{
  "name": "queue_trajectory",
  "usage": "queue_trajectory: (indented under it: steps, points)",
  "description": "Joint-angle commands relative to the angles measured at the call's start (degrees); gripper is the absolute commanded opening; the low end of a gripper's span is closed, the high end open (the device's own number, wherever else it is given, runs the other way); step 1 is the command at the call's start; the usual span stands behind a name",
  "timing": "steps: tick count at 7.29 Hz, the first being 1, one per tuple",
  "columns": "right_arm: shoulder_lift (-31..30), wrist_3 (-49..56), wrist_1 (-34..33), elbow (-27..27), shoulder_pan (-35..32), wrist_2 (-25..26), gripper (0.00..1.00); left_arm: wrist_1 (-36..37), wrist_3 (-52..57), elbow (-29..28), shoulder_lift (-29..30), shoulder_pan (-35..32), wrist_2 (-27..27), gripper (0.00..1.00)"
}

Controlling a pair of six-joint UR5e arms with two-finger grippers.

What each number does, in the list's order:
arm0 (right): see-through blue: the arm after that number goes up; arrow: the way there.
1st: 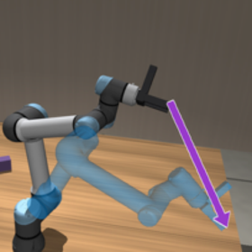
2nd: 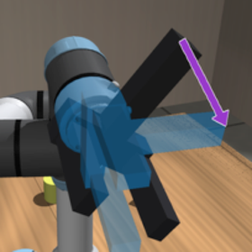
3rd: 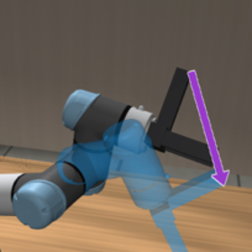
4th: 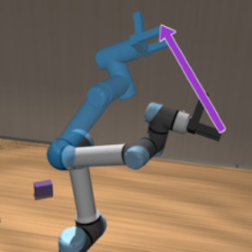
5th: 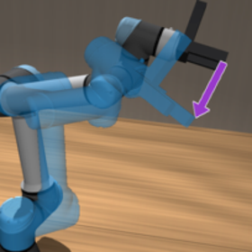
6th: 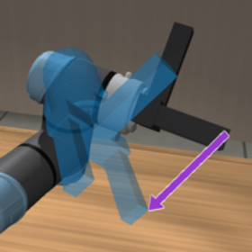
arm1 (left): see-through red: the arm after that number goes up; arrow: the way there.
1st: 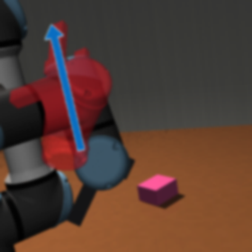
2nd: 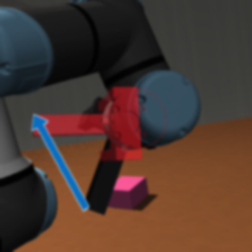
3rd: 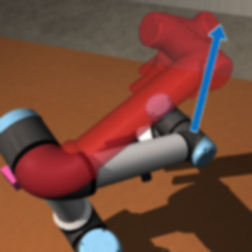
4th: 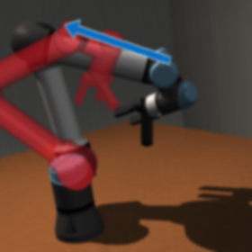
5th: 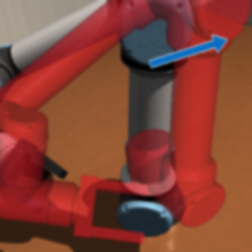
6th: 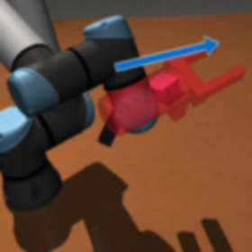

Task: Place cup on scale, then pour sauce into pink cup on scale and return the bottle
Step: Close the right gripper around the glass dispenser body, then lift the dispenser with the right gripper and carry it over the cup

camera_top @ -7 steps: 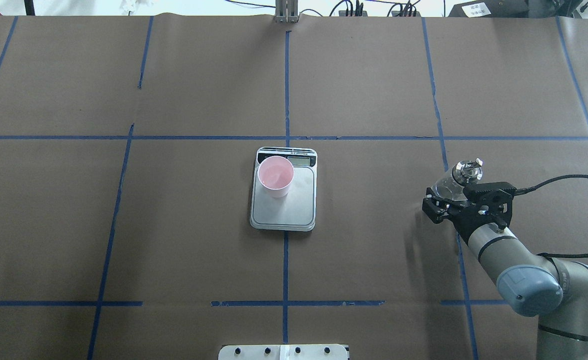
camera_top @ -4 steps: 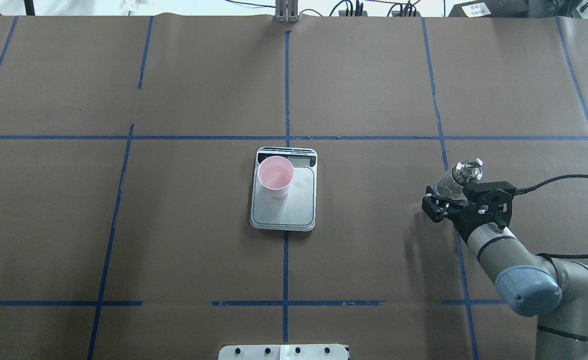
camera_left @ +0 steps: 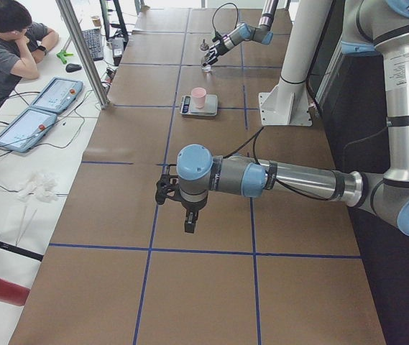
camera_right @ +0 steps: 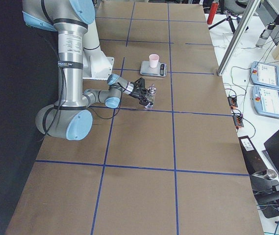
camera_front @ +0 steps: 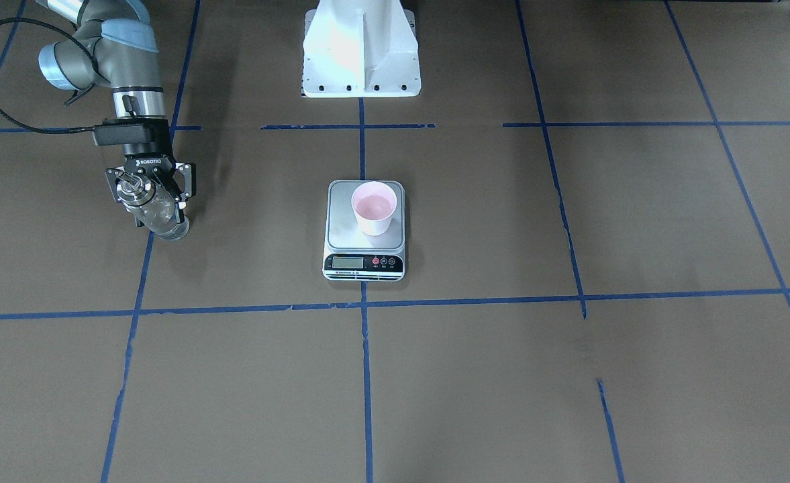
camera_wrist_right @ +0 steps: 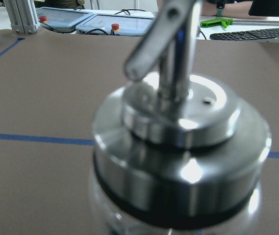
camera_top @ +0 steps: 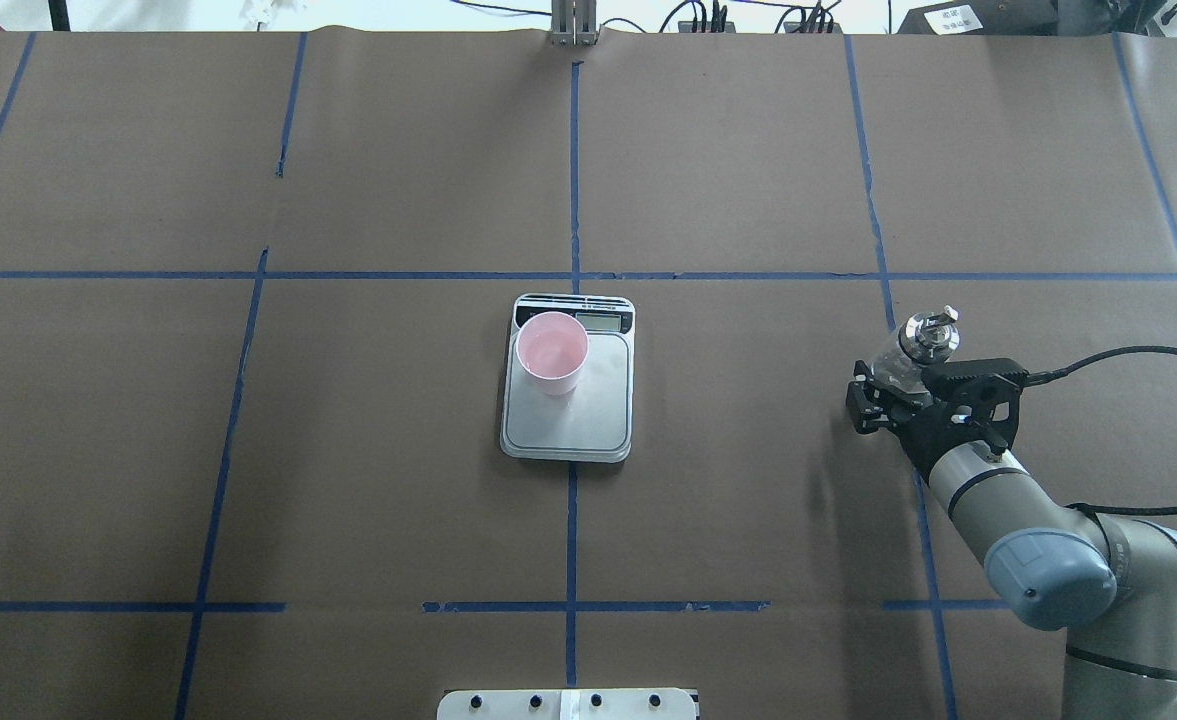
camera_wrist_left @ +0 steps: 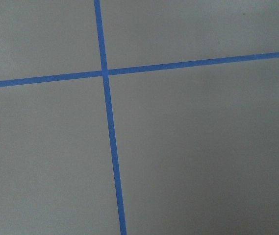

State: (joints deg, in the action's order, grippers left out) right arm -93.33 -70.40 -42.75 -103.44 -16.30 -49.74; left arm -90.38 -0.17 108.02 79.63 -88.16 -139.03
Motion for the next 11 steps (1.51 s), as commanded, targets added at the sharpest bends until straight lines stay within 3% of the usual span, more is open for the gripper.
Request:
queue_trajectory:
  steps: [1,4,7,8,9,11]
  points:
    - [-0.01,0.09,0.30,-0.44,-0.05,1.92,0.00,0.03,-0.01,0.00,0.00,0.09,-0.01,1.00]
    - [0.78,11.45,0.30,-2.46,-0.49,2.37,0.00,-0.06,-0.01,0.00,0.09,0.09,-0.01,1.00]
    - [9.63,30.18,-1.45,-1.86,-2.42,1.85,0.00,-0.14,-0.01,0.00,0.09,0.18,-0.10,1.00]
    - [11.66,30.76,-3.55,-1.85,-3.03,1.24,0.00,-0.14,-0.01,0.00,0.09,0.26,-0.10,1.00]
    - [13.69,31.28,-8.71,-2.03,-4.00,-0.08,0.00,-0.14,-0.01,0.00,0.09,0.26,-0.19,1.00]
    - [24.28,33.82,-29.74,-2.73,-5.15,-1.32,0.00,-0.23,-0.01,0.00,0.18,0.26,-0.27,1.00]
